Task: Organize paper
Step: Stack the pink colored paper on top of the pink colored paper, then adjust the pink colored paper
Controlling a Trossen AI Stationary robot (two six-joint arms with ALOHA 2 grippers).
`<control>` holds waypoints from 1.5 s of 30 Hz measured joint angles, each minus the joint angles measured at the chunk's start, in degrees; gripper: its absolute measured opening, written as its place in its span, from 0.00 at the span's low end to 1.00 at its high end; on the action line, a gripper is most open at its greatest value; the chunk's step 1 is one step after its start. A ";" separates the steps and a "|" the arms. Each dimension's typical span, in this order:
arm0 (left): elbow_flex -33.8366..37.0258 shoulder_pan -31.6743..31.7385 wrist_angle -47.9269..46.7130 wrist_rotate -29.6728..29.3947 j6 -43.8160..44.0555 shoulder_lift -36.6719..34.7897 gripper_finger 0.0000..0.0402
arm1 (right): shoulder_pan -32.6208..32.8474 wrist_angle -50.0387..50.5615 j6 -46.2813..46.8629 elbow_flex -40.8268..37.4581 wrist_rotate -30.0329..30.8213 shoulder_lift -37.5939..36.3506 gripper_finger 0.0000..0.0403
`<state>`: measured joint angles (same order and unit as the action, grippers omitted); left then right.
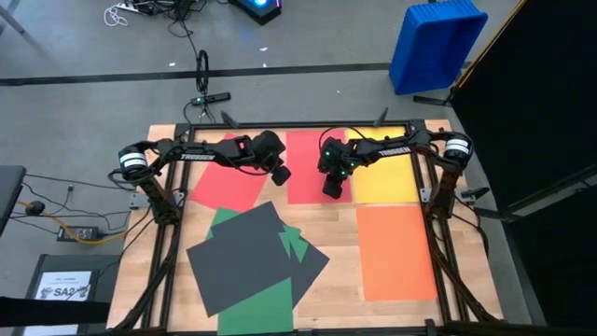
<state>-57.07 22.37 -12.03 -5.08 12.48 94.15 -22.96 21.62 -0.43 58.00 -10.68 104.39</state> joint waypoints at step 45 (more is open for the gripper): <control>22.91 14.34 -7.04 -10.35 15.17 -31.31 0.00 | 2.96 -23.62 5.88 6.11 -8.33 -3.62 0.00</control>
<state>-34.16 36.71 -19.08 -15.43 27.65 62.84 -20.00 -2.00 5.44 64.11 -19.02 100.77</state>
